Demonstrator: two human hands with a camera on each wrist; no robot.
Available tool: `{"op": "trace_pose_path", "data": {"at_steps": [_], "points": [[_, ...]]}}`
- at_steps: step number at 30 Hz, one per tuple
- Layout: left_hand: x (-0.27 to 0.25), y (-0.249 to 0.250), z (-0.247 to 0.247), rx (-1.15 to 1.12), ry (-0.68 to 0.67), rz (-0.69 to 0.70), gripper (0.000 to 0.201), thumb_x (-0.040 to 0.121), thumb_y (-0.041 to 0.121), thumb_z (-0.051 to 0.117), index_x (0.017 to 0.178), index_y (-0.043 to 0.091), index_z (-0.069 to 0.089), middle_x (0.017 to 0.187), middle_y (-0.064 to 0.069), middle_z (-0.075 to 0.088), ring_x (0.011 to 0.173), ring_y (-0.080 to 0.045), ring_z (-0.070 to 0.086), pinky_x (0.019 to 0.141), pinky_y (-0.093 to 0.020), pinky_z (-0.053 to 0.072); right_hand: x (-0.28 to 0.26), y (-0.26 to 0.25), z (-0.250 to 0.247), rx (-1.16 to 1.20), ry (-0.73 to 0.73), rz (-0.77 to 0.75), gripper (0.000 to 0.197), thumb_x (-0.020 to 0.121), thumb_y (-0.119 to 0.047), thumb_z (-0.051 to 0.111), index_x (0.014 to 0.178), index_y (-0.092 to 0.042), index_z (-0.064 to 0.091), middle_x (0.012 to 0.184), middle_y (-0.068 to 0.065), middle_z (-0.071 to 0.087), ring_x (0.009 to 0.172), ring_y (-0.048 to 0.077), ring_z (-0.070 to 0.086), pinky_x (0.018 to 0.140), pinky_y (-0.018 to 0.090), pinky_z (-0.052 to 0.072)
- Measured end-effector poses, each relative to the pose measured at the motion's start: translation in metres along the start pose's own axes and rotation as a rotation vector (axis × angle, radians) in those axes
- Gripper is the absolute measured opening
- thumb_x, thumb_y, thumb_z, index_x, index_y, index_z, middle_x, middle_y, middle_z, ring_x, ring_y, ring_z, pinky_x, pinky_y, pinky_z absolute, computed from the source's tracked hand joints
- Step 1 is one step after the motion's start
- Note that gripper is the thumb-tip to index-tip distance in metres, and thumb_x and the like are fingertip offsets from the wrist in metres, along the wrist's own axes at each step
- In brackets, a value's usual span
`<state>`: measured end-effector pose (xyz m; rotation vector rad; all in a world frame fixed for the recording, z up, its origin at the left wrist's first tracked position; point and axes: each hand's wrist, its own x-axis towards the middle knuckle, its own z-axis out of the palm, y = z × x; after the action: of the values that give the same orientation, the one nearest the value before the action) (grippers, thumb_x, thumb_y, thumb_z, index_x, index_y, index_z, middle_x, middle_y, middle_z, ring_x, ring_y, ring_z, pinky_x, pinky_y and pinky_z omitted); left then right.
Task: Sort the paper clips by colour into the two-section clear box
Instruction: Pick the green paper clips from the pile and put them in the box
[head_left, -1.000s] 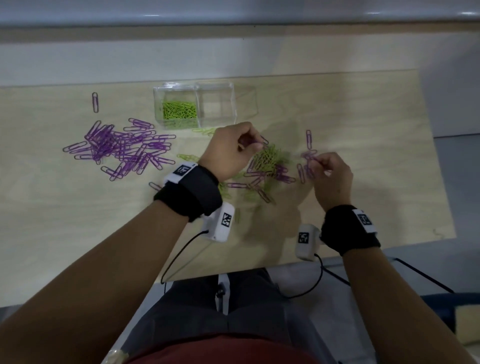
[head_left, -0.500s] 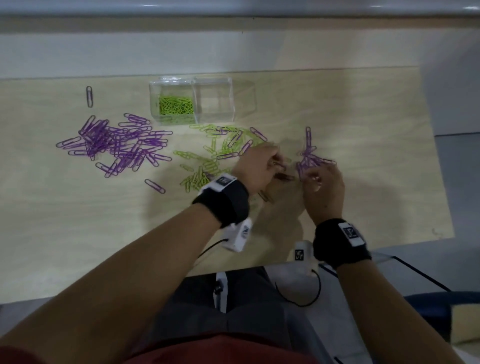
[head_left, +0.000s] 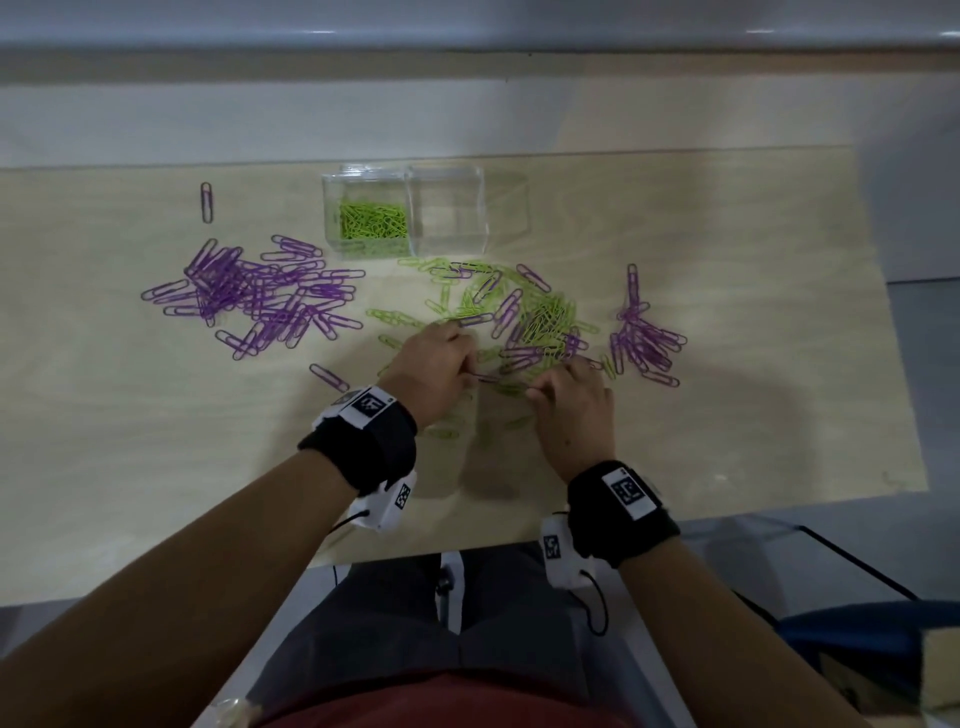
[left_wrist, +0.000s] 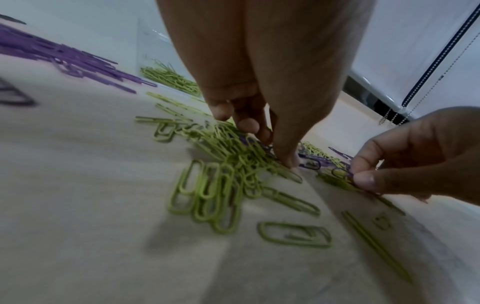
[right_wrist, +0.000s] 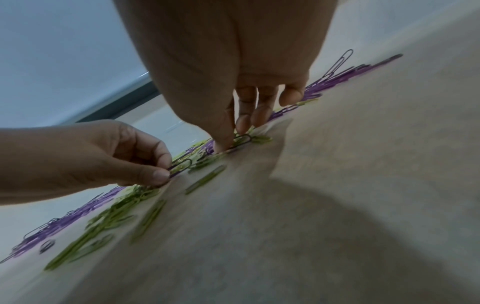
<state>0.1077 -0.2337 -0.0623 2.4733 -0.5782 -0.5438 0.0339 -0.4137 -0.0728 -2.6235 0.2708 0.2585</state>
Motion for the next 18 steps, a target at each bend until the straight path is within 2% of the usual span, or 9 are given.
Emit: {"op": "trace_pose_path", "data": {"at_steps": [3,5,7,9,11,13,15,18], "points": [[-0.002,-0.006,-0.011,-0.041,0.004,-0.067,0.010,0.080,0.013,0.065,0.082,0.009,0.057,0.086,-0.010,0.058,0.083,-0.026,0.052,0.071,-0.033,0.042,0.001,0.004,-0.006,0.150,0.042,-0.033,0.011,0.083,-0.023,0.056,0.079,-0.012,0.058,0.087,0.006,0.059,0.083,0.028,0.053,0.068,0.031,0.033],[-0.004,-0.010,-0.021,-0.083,0.034,-0.076,0.007,0.082,0.013,0.063,0.082,0.012,0.056,0.081,-0.004,0.059,0.075,-0.022,0.053,0.066,-0.030,0.041,0.001,0.005,-0.015,0.310,0.063,0.013,0.013,0.084,-0.020,0.055,0.084,-0.010,0.062,0.081,0.003,0.062,0.074,0.018,0.052,0.064,0.024,0.031],[-0.003,-0.008,-0.031,-0.171,0.104,-0.044,0.007,0.082,0.010,0.064,0.081,0.012,0.057,0.076,-0.002,0.060,0.069,-0.020,0.055,0.064,-0.030,0.044,0.002,0.007,-0.020,0.457,0.052,0.089,0.005,0.086,-0.015,0.057,0.085,-0.015,0.062,0.077,-0.001,0.065,0.066,0.010,0.054,0.062,0.023,0.037],[0.003,0.001,-0.035,-0.275,0.156,-0.029,0.008,0.081,0.009,0.065,0.082,0.011,0.058,0.074,0.000,0.060,0.067,-0.016,0.054,0.063,-0.027,0.044,0.003,0.012,-0.024,0.559,0.065,0.127,0.016,0.086,-0.013,0.056,0.079,-0.027,0.056,0.073,0.001,0.070,0.062,0.014,0.061,0.062,0.026,0.048],[0.015,0.015,-0.031,-0.334,0.157,-0.019,0.008,0.081,0.008,0.066,0.082,0.012,0.058,0.074,0.001,0.059,0.067,-0.014,0.053,0.064,-0.024,0.043,0.005,0.017,-0.031,0.585,0.065,0.138,0.019,0.087,-0.010,0.055,0.077,-0.026,0.054,0.072,0.003,0.071,0.059,0.018,0.065,0.061,0.029,0.053],[0.032,0.031,-0.023,-0.333,0.119,-0.005,0.008,0.081,0.007,0.064,0.083,0.013,0.058,0.077,0.001,0.062,0.071,-0.015,0.055,0.067,-0.025,0.044,0.007,0.021,-0.041,0.533,0.057,0.112,0.016,0.088,-0.006,0.056,0.079,-0.019,0.057,0.075,0.003,0.069,0.054,0.015,0.065,0.054,0.025,0.049],[0.051,0.047,-0.014,-0.296,0.069,0.012,0.007,0.082,0.008,0.062,0.086,0.012,0.058,0.082,-0.001,0.064,0.076,-0.017,0.057,0.070,-0.025,0.043,0.009,0.026,-0.048,0.521,0.046,0.094,0.012,0.088,-0.009,0.061,0.080,-0.018,0.062,0.080,-0.002,0.066,0.055,0.015,0.064,0.050,0.026,0.046],[0.076,0.067,0.000,-0.247,0.009,0.035,0.006,0.083,0.010,0.060,0.089,0.012,0.058,0.086,-0.004,0.066,0.081,-0.021,0.059,0.070,-0.027,0.043,0.011,0.040,-0.052,0.481,0.081,0.058,0.007,0.085,-0.014,0.068,0.082,-0.019,0.071,0.086,-0.001,0.067,0.064,0.013,0.059,0.057,0.030,0.049]]}}
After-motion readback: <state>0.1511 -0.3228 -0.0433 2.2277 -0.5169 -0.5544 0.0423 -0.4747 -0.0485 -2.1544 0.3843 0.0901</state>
